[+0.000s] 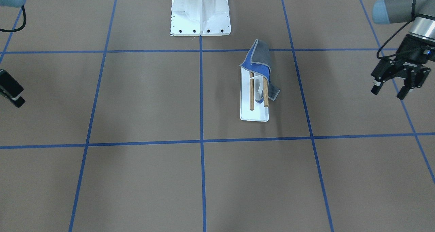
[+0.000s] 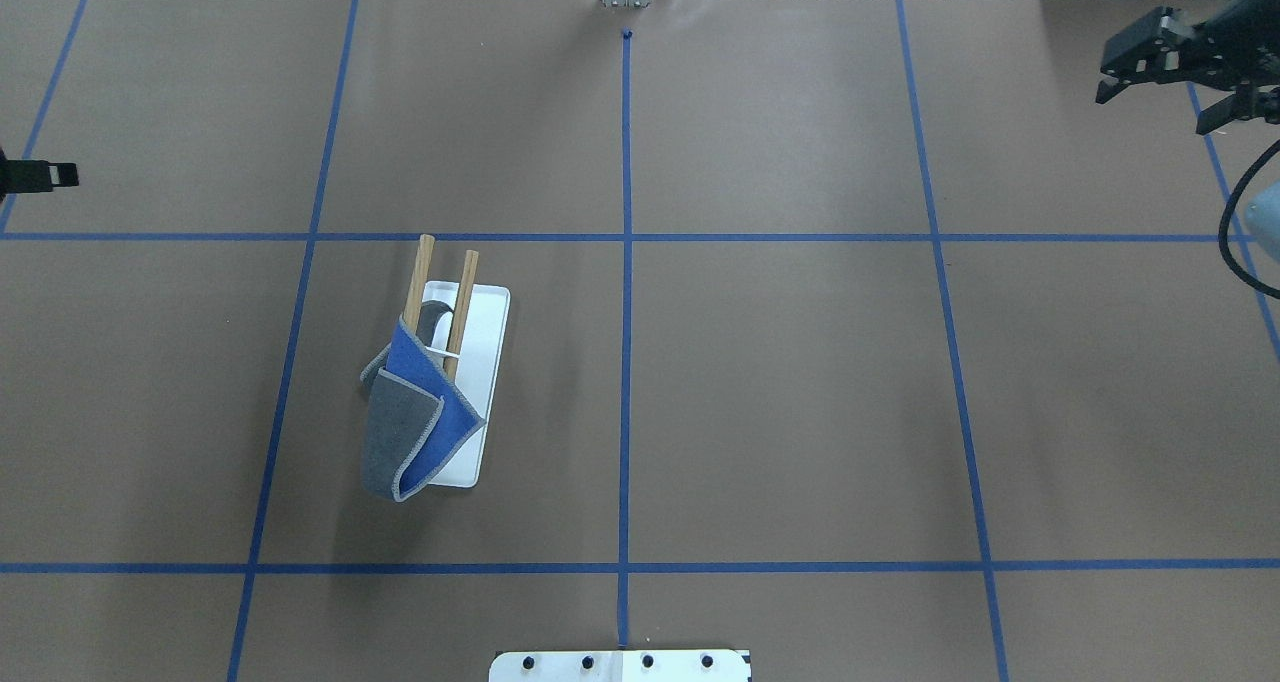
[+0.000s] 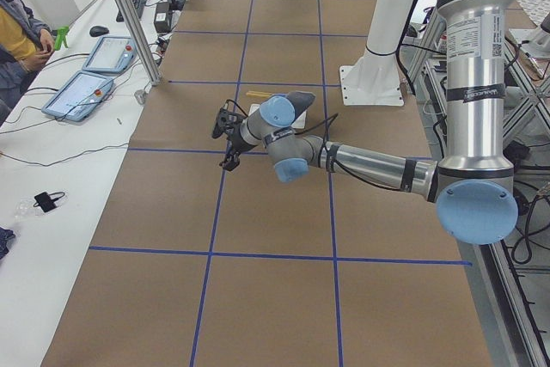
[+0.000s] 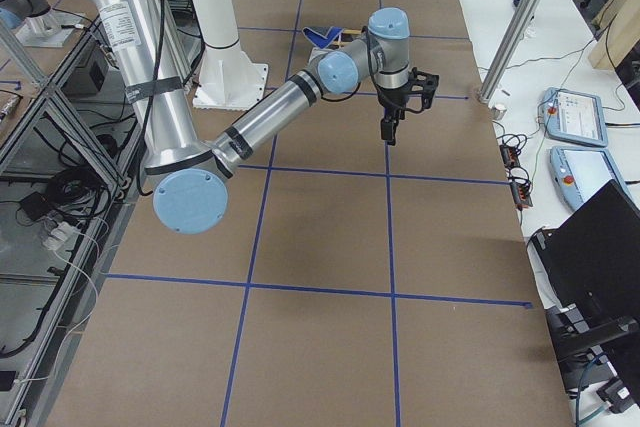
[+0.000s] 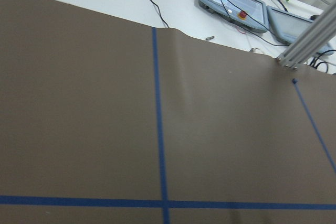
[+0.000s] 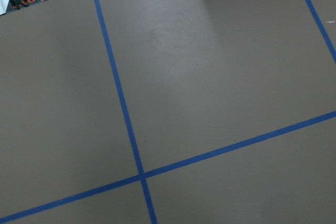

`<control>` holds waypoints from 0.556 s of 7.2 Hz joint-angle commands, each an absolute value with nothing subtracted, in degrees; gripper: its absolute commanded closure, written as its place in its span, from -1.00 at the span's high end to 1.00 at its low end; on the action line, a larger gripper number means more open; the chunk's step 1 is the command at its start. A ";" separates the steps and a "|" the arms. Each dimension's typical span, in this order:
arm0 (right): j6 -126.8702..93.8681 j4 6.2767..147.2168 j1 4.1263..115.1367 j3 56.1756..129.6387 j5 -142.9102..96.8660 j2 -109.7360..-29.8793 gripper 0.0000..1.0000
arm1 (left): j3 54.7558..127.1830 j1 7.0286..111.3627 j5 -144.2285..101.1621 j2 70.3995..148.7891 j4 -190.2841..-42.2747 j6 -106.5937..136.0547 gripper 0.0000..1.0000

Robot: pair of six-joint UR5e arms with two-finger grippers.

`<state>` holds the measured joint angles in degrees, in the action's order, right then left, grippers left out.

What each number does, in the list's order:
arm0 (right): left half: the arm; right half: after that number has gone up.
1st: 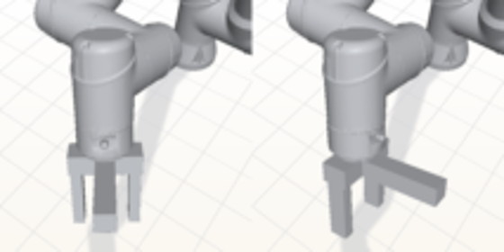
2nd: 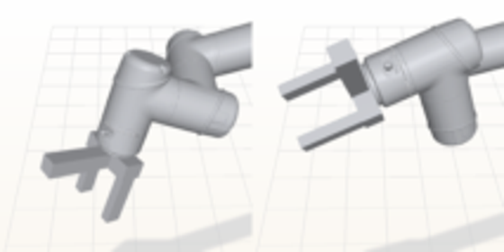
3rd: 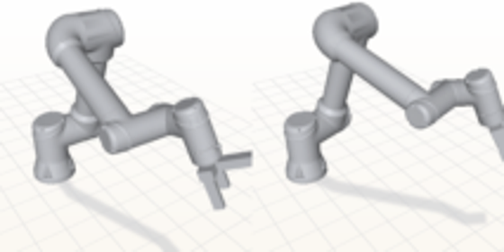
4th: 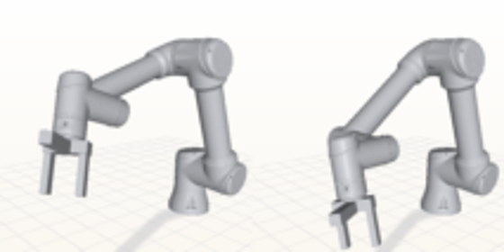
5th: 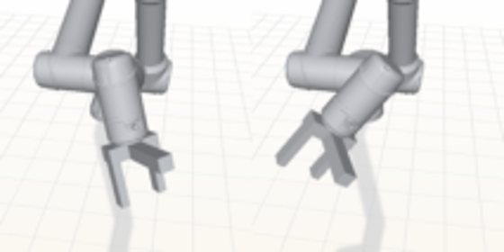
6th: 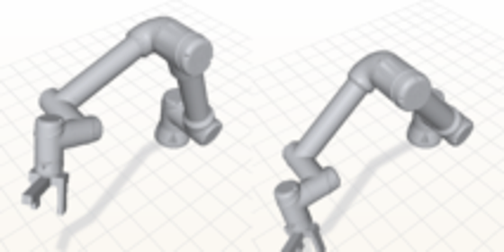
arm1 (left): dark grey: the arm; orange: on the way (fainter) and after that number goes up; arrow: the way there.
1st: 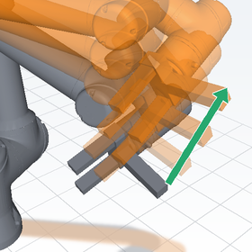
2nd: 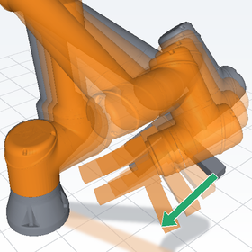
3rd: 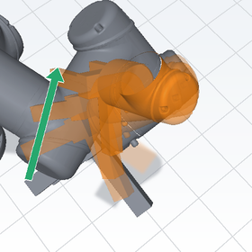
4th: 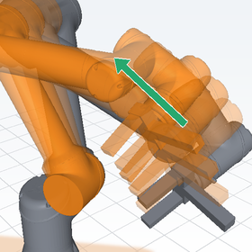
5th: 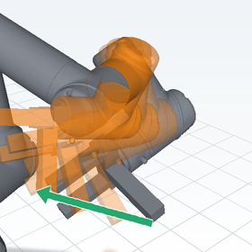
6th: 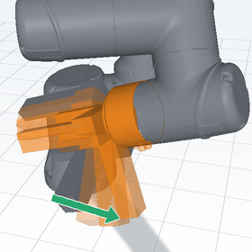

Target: Hang towel on rack

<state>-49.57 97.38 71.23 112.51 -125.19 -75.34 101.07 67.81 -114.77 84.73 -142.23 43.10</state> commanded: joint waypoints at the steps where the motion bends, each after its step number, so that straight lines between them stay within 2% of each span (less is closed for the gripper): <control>1: -30.67 97.38 79.07 107.60 -131.29 -79.61 1.00 | 96.17 78.79 -119.77 85.34 -132.68 25.10 0.96; 4: -7.19 97.29 87.26 97.51 -136.48 -82.87 1.00 | 94.57 87.09 -130.21 86.39 -110.39 10.56 0.96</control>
<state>-16.86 97.31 84.16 102.01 -134.27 -81.51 94.88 84.38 -125.27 85.88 -120.32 14.72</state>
